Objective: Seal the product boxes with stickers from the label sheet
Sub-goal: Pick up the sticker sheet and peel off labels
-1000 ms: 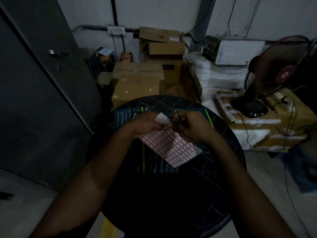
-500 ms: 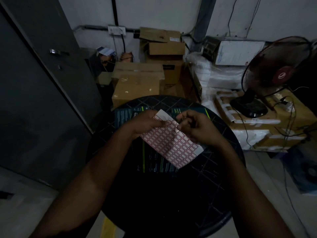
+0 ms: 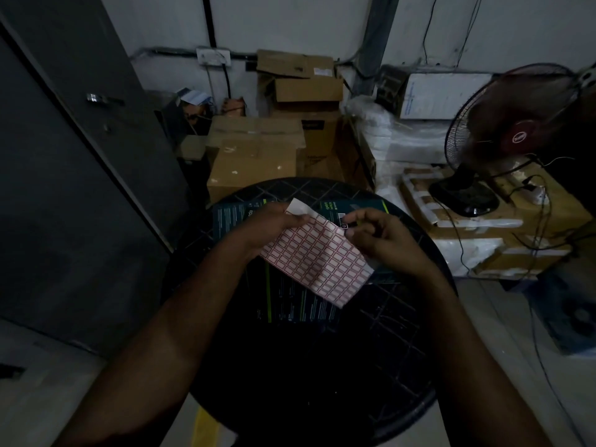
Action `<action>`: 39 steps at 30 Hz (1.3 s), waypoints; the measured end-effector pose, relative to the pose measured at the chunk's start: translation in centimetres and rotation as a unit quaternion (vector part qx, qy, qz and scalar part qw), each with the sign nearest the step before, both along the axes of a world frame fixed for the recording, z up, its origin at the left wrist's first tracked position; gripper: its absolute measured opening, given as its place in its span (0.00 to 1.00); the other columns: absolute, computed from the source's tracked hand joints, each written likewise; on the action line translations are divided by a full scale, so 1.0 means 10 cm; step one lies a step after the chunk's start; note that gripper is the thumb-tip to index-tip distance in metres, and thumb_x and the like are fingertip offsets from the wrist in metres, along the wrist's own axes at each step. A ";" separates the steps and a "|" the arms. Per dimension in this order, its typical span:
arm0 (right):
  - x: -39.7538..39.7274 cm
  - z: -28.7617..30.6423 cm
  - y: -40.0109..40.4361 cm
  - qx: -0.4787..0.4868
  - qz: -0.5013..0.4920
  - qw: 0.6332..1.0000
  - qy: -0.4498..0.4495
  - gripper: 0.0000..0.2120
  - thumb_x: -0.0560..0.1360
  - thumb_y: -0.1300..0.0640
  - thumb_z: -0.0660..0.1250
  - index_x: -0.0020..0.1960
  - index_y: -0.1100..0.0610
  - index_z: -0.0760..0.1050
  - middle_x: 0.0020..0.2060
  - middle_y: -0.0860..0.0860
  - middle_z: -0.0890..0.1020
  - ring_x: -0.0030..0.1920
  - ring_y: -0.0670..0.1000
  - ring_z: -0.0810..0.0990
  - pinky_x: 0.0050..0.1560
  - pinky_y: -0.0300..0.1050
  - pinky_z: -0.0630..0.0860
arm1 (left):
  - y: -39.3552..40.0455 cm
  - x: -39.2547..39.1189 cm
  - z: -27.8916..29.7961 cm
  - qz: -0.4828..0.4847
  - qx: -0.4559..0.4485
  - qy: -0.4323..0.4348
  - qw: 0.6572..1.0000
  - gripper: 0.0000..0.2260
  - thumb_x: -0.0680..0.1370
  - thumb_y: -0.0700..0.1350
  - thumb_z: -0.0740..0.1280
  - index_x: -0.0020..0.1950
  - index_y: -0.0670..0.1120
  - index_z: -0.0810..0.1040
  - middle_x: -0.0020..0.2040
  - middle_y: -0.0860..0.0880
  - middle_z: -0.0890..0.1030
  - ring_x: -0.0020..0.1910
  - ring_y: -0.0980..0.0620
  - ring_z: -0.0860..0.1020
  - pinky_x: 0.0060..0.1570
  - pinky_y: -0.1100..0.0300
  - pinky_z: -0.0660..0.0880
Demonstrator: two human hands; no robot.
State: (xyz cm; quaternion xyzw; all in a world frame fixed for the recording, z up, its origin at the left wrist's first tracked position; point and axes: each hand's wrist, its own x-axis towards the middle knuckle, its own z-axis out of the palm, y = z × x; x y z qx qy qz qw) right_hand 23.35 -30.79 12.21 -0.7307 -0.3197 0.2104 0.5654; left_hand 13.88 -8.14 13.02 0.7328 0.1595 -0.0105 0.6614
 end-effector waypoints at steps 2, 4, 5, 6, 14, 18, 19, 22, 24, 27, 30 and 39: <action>0.01 0.01 -0.07 -0.010 0.016 1.000 0.001 0.13 0.75 0.66 0.72 0.59 0.60 0.77 0.40 0.62 0.83 0.45 0.56 0.85 0.48 0.51 0.82 | 0.00 0.01 -0.01 0.009 0.001 -0.004 1.000 0.06 0.80 0.44 0.67 0.53 0.47 0.83 0.51 0.45 0.86 0.50 0.46 0.84 0.51 0.53 0.78; 0.01 0.01 -0.10 0.003 0.001 1.000 -0.007 0.13 0.74 0.69 0.72 0.57 0.61 0.78 0.40 0.58 0.84 0.44 0.56 0.85 0.47 0.53 0.81 | -0.01 0.02 0.00 0.011 -0.003 -0.008 1.000 0.06 0.80 0.43 0.67 0.52 0.48 0.83 0.51 0.46 0.86 0.50 0.46 0.83 0.51 0.54 0.78; 0.02 0.00 -0.10 0.015 -0.014 1.000 -0.008 0.12 0.74 0.69 0.72 0.56 0.61 0.78 0.40 0.59 0.84 0.43 0.57 0.84 0.46 0.55 0.80 | 0.00 0.03 0.00 0.007 -0.007 -0.014 1.000 0.06 0.80 0.43 0.66 0.53 0.48 0.83 0.51 0.46 0.85 0.50 0.48 0.83 0.50 0.55 0.77; 0.02 -0.01 -0.10 0.025 -0.025 0.999 -0.008 0.11 0.74 0.70 0.72 0.54 0.62 0.78 0.40 0.61 0.83 0.41 0.59 0.82 0.44 0.57 0.79 | 0.00 0.04 0.01 -0.003 -0.008 -0.024 1.000 0.07 0.80 0.43 0.65 0.54 0.48 0.82 0.51 0.47 0.85 0.50 0.49 0.82 0.50 0.56 0.76; 0.01 0.01 0.04 -0.022 0.012 0.995 -0.094 0.13 0.72 0.63 0.76 0.54 0.55 0.79 0.42 0.54 0.85 0.38 0.66 0.82 0.36 0.61 0.80 | 0.08 0.03 -0.02 -0.077 0.045 -0.035 0.995 0.09 0.77 0.47 0.70 0.56 0.54 0.84 0.55 0.53 0.85 0.60 0.52 0.80 0.63 0.51 0.72; 0.01 0.04 0.18 0.001 0.023 0.994 -0.104 0.10 0.74 0.67 0.73 0.52 0.56 0.80 0.42 0.53 0.84 0.42 0.51 0.83 0.45 0.47 0.79 | 0.05 0.03 -0.06 -0.105 0.101 -0.018 0.989 0.10 0.75 0.41 0.73 0.54 0.52 0.84 0.52 0.52 0.85 0.54 0.52 0.83 0.60 0.49 0.77; 0.01 0.04 0.21 0.005 0.019 0.994 -0.108 0.09 0.74 0.67 0.72 0.51 0.56 0.80 0.41 0.51 0.84 0.42 0.50 0.83 0.45 0.46 0.79 | 0.06 0.02 -0.06 -0.101 0.099 -0.015 0.990 0.10 0.75 0.40 0.73 0.54 0.50 0.84 0.52 0.51 0.86 0.53 0.51 0.83 0.58 0.49 0.78; 0.01 -0.03 0.24 -0.025 -0.019 0.990 -0.140 0.07 0.75 0.64 0.73 0.50 0.53 0.82 0.41 0.45 0.84 0.38 0.52 0.84 0.38 0.50 0.80 | 0.11 -0.01 -0.07 -0.100 0.085 -0.015 0.991 0.12 0.74 0.37 0.73 0.56 0.45 0.83 0.51 0.49 0.86 0.51 0.51 0.84 0.53 0.54 0.80; -0.03 -0.03 0.26 -0.059 -0.036 0.980 -0.187 0.05 0.74 0.60 0.74 0.49 0.53 0.83 0.42 0.45 0.83 0.37 0.50 0.83 0.37 0.49 0.81 | 0.11 -0.02 -0.08 -0.100 0.088 -0.018 0.991 0.12 0.74 0.36 0.74 0.56 0.45 0.83 0.50 0.48 0.86 0.50 0.51 0.85 0.51 0.56 0.80; -0.10 0.01 0.33 -0.106 -0.051 0.949 -0.293 0.07 0.72 0.53 0.77 0.48 0.51 0.83 0.46 0.46 0.82 0.43 0.47 0.80 0.44 0.43 0.78 | 0.07 0.01 -0.10 -0.086 0.108 -0.025 0.990 0.12 0.73 0.37 0.75 0.55 0.45 0.84 0.49 0.47 0.86 0.49 0.50 0.85 0.52 0.55 0.81; -0.13 0.01 0.41 -0.133 -0.077 0.914 -0.376 0.09 0.70 0.53 0.77 0.49 0.49 0.84 0.52 0.47 0.83 0.54 0.51 0.76 0.54 0.52 0.76 | 0.05 0.03 -0.12 -0.070 0.101 -0.036 0.992 0.14 0.71 0.35 0.75 0.56 0.41 0.83 0.50 0.45 0.86 0.49 0.50 0.85 0.50 0.60 0.80; -0.16 -0.05 0.45 -0.138 -0.132 0.858 -0.477 0.10 0.68 0.54 0.77 0.50 0.47 0.85 0.61 0.45 0.81 0.58 0.54 0.74 0.52 0.57 0.75 | 0.08 0.09 -0.12 -0.048 0.076 -0.034 0.995 0.11 0.73 0.35 0.74 0.53 0.44 0.85 0.50 0.45 0.86 0.51 0.48 0.84 0.56 0.58 0.79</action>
